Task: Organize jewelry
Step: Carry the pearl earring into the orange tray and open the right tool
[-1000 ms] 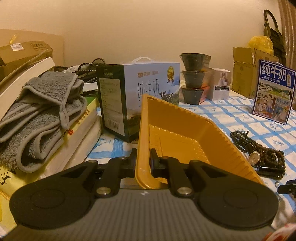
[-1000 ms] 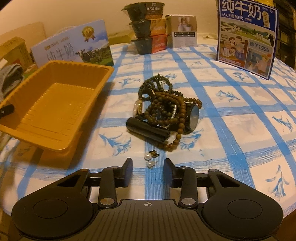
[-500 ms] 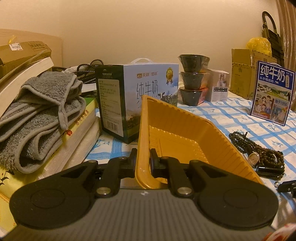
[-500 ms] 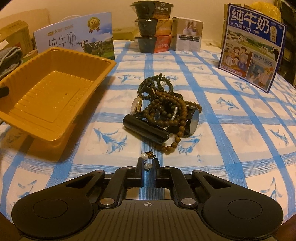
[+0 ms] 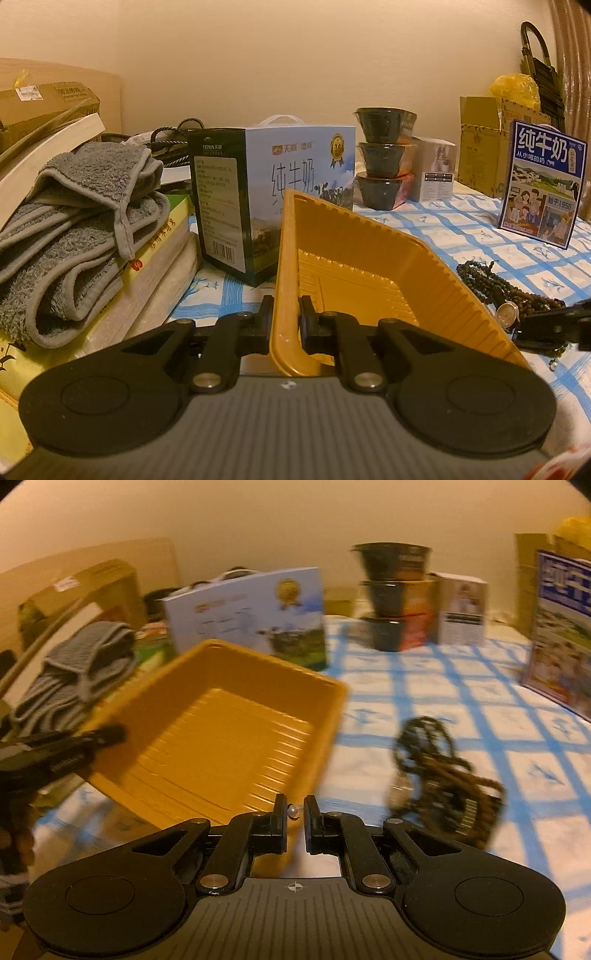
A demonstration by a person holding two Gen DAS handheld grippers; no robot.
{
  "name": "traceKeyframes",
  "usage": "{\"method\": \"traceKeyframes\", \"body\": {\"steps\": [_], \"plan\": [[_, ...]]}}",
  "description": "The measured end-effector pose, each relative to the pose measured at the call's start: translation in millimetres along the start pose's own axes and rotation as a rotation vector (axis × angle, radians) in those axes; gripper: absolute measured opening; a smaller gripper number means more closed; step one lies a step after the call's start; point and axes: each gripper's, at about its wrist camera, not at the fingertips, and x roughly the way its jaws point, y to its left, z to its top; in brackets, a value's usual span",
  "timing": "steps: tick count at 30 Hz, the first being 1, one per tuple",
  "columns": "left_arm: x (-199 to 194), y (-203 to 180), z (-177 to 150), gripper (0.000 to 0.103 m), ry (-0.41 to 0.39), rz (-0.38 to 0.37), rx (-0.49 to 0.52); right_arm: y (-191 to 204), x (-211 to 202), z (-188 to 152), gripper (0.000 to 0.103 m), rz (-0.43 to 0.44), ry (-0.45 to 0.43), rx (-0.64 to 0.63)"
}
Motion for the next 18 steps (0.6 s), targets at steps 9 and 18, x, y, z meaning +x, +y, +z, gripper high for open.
{"method": "traceKeyframes", "body": {"steps": [9, 18], "plan": [[2.2, 2.5, -0.8, 0.012, 0.007, -0.004, -0.005, 28.2, 35.0, 2.3, 0.009, 0.019, 0.004, -0.052], [1.9, 3.2, -1.8, 0.012, 0.013, -0.003, -0.007, 0.7, 3.2, 12.6, 0.053, -0.018, -0.103, 0.071]]}}
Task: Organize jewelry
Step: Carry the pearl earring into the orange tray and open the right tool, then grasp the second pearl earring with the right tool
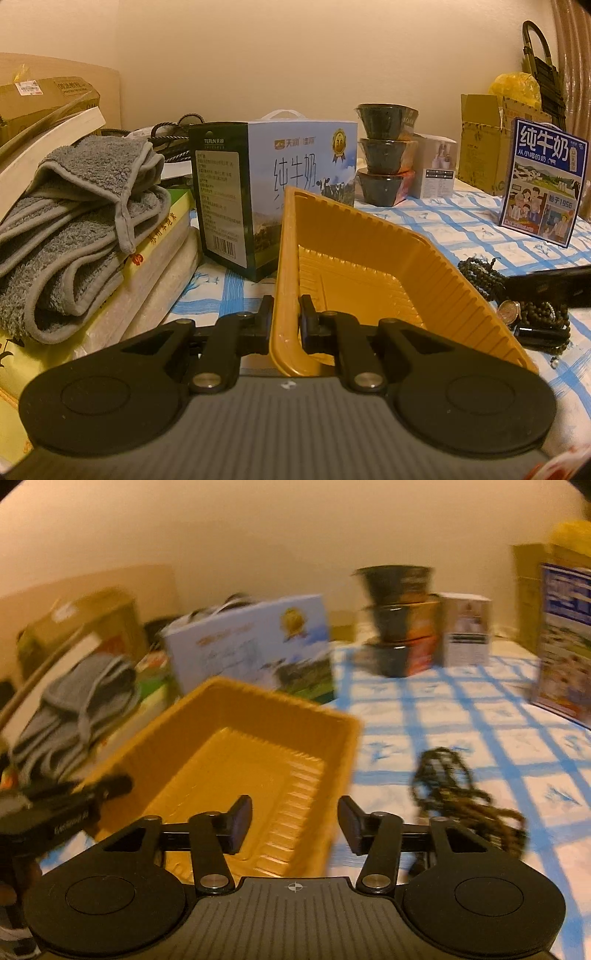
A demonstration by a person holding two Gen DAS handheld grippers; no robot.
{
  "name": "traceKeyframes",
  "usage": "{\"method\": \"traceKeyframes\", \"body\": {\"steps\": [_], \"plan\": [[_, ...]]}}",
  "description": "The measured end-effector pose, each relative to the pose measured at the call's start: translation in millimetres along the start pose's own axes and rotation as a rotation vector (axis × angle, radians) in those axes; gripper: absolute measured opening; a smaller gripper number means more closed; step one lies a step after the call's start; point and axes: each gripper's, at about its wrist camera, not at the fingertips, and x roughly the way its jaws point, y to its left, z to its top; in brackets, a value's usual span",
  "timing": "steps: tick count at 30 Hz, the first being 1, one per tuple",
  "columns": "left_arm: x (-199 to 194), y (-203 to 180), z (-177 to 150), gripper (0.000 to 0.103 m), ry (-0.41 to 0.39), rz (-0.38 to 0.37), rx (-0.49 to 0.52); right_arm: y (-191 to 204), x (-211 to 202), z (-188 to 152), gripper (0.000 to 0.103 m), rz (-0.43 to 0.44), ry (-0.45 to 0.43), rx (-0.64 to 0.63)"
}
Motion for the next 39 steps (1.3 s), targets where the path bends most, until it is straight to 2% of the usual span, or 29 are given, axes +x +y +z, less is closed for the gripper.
{"method": "traceKeyframes", "body": {"steps": [8, 14, 20, 35, 39], "plan": [[0.5, -0.4, 0.8, 0.012, 0.003, 0.001, 0.008, -63.7, -58.3, -23.2, 0.053, -0.175, 0.047, 0.148], [-0.2, -2.4, 1.6, 0.012, 0.007, 0.007, 0.026, -87.2, -86.2, -37.5, 0.053, -0.235, 0.084, 0.18], [-0.3, -4.3, 1.9, 0.013, 0.008, 0.015, 0.038, -86.3, -89.8, -42.1, 0.053, -0.227, 0.101, 0.169], [0.4, -0.3, 3.3, 0.012, 0.01, -0.005, 0.042, -72.9, -45.2, -48.4, 0.052, -0.213, 0.187, 0.094], [0.6, 0.6, 1.1, 0.012, 0.011, -0.003, 0.053, -71.0, -37.1, -50.3, 0.049, -0.208, 0.2, 0.079]]}}
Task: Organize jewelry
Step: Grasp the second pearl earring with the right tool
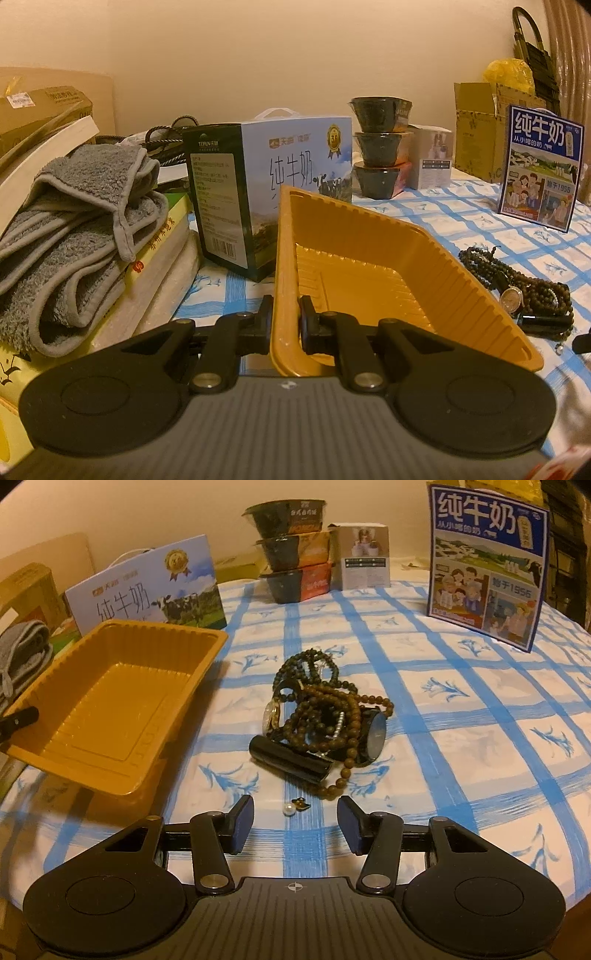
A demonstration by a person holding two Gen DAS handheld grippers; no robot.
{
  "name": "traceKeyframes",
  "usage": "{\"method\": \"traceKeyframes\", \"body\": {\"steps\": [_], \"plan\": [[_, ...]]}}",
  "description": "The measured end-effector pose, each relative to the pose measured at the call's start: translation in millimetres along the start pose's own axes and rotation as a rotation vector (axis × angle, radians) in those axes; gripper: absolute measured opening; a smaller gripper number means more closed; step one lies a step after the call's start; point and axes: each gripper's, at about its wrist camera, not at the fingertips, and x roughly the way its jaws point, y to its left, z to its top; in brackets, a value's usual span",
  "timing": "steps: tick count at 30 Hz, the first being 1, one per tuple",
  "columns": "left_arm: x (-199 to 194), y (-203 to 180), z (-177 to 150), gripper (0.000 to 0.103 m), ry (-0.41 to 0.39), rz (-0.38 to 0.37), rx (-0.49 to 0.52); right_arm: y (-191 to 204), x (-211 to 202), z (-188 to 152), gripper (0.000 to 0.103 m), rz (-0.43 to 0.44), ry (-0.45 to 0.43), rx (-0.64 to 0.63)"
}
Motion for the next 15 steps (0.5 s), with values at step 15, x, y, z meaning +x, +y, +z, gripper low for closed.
{"method": "traceKeyframes", "body": {"steps": [15], "plan": [[1.9, -0.9, 0.7, 0.012, 0.006, 0.007, 0.008, 9.2, 34.2, -2.6, 0.023, -0.038, 0.039, -0.064]]}}
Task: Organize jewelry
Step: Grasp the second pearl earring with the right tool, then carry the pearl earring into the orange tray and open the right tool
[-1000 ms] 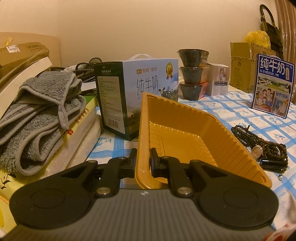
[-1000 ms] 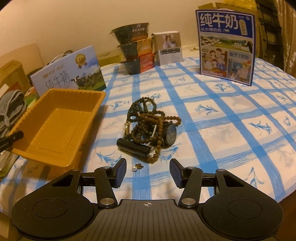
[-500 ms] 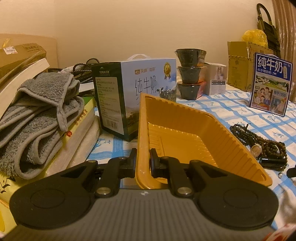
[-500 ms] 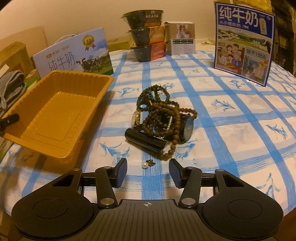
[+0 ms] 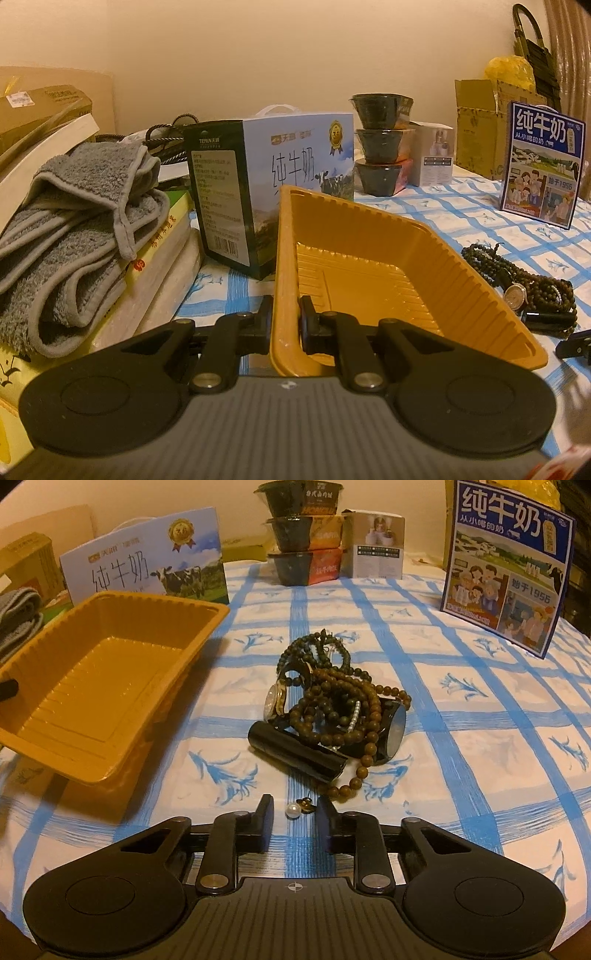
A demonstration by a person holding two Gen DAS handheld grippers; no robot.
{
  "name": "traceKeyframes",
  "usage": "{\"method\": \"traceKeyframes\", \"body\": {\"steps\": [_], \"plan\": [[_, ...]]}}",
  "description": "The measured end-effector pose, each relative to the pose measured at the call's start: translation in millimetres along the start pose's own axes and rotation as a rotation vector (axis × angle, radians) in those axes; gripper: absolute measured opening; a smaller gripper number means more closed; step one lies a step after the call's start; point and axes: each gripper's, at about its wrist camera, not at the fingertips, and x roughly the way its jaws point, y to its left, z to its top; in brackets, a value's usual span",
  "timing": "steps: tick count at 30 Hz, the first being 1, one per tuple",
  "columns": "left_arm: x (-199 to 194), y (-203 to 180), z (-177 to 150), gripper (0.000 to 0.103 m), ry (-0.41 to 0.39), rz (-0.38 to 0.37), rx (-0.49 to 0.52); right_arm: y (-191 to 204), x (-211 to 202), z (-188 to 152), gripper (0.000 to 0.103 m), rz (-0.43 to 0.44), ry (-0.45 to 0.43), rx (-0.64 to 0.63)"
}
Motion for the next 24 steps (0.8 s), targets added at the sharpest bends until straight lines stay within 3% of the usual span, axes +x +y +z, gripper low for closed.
{"method": "traceKeyframes", "body": {"steps": [2, 4, 13, 24], "plan": [[0.6, -1.1, 0.7, 0.012, -0.001, 0.001, 0.001, 1.8, 2.0, -0.9, 0.021, -0.009, -0.006, -0.013], [1.3, -1.8, 0.9, 0.013, -0.002, 0.003, 0.002, 3.7, 3.2, -1.4, 0.01, -0.014, -0.013, -0.028], [2.2, -3.4, 3.3, 0.013, -0.007, 0.003, 0.018, 3.0, -8.4, 1.2, 0.009, 0.012, -0.06, -0.022], [3.8, -7.8, 8.2, 0.013, -0.008, 0.007, 0.053, 37.5, -38.9, 46.7, 0.009, 0.222, -0.195, -0.015]]}}
